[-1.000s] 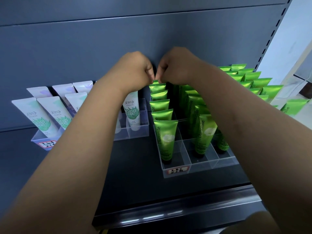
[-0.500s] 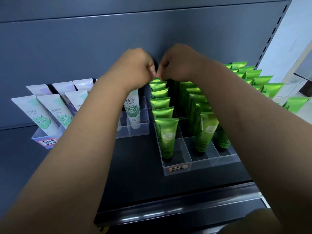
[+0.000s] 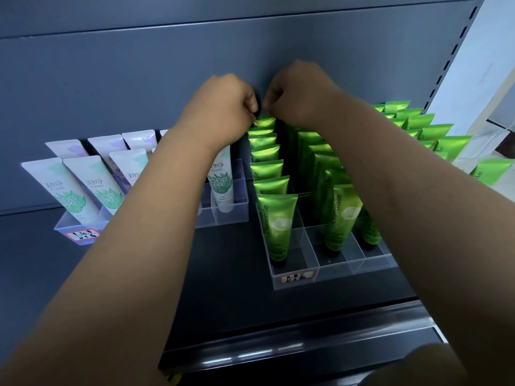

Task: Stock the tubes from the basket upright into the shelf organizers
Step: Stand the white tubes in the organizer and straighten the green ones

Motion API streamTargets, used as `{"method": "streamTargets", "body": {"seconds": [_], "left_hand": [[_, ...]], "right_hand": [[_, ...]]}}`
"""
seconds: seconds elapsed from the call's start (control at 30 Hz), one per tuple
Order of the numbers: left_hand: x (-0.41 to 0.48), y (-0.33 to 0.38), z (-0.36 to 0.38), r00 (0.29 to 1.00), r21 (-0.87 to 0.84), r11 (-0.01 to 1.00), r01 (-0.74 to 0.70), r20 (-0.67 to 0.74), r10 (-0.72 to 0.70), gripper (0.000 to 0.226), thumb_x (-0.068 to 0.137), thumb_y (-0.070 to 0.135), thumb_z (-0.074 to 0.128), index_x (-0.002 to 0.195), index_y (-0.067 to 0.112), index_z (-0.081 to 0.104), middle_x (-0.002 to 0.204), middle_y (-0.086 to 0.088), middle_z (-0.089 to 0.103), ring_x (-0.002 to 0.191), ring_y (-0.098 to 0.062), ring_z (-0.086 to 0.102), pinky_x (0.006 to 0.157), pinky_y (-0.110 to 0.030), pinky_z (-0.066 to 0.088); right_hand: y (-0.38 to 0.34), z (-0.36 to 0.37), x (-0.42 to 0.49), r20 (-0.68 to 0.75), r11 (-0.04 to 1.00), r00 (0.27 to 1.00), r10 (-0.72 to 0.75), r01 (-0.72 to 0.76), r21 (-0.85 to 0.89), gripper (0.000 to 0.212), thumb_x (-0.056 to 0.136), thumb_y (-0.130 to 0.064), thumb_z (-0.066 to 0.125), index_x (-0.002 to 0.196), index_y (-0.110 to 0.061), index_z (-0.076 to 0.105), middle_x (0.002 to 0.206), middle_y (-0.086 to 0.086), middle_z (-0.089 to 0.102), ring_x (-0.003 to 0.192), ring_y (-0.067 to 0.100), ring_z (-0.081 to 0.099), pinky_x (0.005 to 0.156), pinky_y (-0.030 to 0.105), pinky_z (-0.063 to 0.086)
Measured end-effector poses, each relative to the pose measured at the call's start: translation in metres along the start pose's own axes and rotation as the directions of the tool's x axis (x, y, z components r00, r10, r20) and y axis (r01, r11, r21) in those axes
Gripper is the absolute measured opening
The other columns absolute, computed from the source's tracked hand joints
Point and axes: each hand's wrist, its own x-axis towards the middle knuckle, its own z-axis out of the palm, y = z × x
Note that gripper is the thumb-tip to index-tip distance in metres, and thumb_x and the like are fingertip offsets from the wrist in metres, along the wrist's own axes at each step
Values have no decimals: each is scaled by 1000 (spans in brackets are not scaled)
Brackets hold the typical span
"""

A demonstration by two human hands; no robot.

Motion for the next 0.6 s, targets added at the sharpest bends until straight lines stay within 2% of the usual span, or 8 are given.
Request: {"method": "streamTargets", "body": {"seconds": [0.1,0.2,0.3,0.43,0.6], "left_hand": [[2,-4,5,1000,10,1000,0,-10,0,17,83,14,71,95,24,75,99,-5,75,100,-29,68,88,-43,56],[1,-4,10,1000,32,999,-4,7,3,14,81,19,67,88,30,71,97,-4,75,98,-31,68,86,-44,57],[1,-4,12,1000,51,999,13,16,-14,13,81,23,63,80,36,66,94,-2,74,96,-31,68,85,-46,56],[2,-2,13,999,87,995,43,-10,-42,19,87,18,61,90,31,75,98,1,74,102,-30,64,89,-48,54],[2,2,15,997,59,995,75,1,-75,21,82,19,59,85,32,74,92,4,74,96,-28,67,86,-48,55]], "right_hand": [[1,5,4,17,996,1000,-1,2,-87,26,87,-18,58,104,-19,77,114,10,72,111,34,65,96,38,53],[0,8,6,39,992,999,9,-4,-128,30,85,-18,57,108,-17,76,115,11,71,110,35,65,96,43,55],[-2,10,8,51,991,998,22,-15,-130,33,82,-16,57,109,-16,76,115,12,71,109,35,66,95,43,55],[-2,14,11,54,989,998,30,-22,-143,34,81,-12,58,110,-15,75,115,13,71,109,35,66,95,42,55],[-4,16,15,11,980,1000,16,-14,-198,30,86,-11,62,114,-14,73,119,15,69,112,37,65,90,38,52]]}}
